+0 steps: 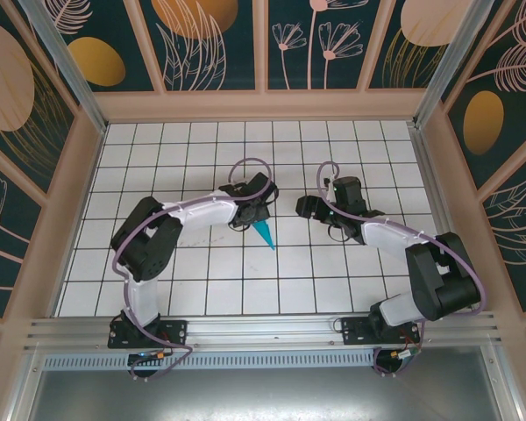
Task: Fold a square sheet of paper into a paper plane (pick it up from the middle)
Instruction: Turn over a paper plane at the center of the table.
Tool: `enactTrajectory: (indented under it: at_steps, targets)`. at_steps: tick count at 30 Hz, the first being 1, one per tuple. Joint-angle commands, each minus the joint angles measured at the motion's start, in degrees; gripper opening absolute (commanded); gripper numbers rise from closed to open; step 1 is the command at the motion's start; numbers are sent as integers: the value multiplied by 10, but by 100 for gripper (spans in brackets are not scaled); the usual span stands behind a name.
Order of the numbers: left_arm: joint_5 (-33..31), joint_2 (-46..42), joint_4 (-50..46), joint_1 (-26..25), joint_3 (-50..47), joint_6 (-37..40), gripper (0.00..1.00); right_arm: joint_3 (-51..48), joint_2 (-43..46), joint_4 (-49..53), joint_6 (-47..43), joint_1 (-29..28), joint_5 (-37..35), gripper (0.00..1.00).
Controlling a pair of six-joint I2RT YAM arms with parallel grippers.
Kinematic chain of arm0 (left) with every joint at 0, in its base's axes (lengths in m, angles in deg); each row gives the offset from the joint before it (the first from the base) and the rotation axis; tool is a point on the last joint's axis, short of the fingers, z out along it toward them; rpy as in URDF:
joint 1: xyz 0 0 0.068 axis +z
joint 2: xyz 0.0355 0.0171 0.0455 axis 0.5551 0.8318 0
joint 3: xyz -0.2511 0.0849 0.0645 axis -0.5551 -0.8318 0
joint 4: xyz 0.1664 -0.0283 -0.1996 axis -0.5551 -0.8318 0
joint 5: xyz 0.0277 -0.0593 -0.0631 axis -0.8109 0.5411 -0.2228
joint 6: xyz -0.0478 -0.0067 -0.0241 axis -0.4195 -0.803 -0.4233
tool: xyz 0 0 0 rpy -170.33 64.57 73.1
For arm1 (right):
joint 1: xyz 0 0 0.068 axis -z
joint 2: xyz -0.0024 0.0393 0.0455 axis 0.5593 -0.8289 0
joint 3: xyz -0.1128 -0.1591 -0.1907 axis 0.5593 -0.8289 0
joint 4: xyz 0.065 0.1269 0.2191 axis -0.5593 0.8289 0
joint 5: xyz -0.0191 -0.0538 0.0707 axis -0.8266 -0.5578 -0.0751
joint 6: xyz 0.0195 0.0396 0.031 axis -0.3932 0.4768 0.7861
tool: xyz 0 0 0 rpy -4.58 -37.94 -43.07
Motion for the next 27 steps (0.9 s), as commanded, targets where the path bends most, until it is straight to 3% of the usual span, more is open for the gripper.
enactTrajectory:
  at_steps: [1, 5, 15, 20, 24, 27]
  targets:
    - [-19, -37, -6, -2, -24, -23, 57, 2, -10, -5, -3, 4, 14, 83]
    - [-6, -35, 8, -2, -34, -25, 44, 5, -15, -3, -4, 4, 17, 82]
    - [15, -38, 48, -2, -53, -49, 29, 8, -23, -2, -3, 3, 17, 82]
    - [15, -59, 75, -2, -71, -53, 10, 6, -19, -5, -3, 4, 13, 81]
    - [40, -105, 143, -2, -101, -22, 0, -6, -3, -28, -3, 4, 13, 81]
    - [65, -150, 203, -2, -127, 12, 0, -7, 15, -30, 4, 4, 17, 80]
